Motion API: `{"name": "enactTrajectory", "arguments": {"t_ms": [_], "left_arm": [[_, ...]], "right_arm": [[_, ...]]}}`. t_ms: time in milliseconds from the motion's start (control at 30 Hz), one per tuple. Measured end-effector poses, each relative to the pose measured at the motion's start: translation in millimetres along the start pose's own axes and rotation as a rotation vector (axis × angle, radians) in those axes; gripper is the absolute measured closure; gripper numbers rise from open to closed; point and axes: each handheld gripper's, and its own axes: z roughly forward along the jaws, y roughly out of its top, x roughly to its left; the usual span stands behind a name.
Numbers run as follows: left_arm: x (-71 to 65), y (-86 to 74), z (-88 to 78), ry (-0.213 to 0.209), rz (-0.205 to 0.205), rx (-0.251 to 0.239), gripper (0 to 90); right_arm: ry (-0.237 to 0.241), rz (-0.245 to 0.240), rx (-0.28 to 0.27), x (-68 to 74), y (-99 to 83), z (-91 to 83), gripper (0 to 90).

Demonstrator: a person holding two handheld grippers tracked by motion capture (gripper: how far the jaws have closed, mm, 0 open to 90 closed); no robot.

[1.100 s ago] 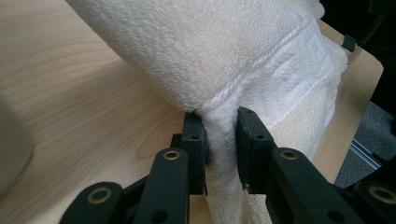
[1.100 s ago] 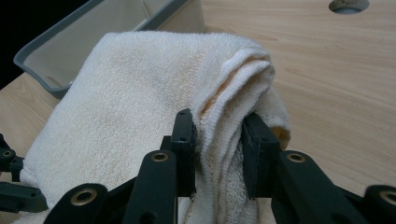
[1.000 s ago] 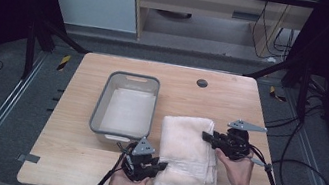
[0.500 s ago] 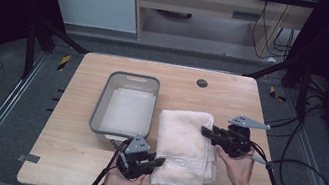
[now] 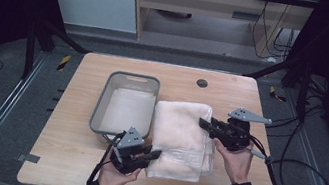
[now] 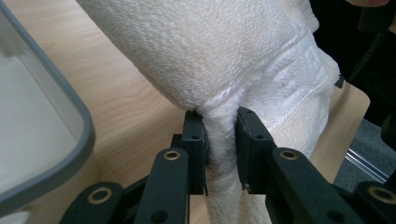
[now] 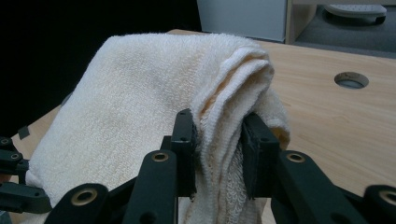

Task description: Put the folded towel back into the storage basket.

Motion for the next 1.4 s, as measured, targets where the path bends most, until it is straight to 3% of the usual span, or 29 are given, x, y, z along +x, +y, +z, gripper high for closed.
{"name": "enactTrajectory", "arguments": {"t_ms": [233, 900, 1400], "left_arm": [[5.0, 8.4, -12.5, 0.023, 0.002, -0.025, 74.6], [20.7, 26.6, -43.6, 0.090, 0.018, -0.083, 74.5], [39.5, 36.4, -66.6, 0.125, -0.025, -0.150, 74.5]], "right_arm": [[-0.003, -0.029, -0.021, 10.9, 16.7, 3.2, 69.9], [0.011, -0.053, -0.063, 32.0, 51.5, 17.2, 69.9], [0.018, -0.082, -0.097, 51.0, 78.6, 31.2, 69.9]]}}
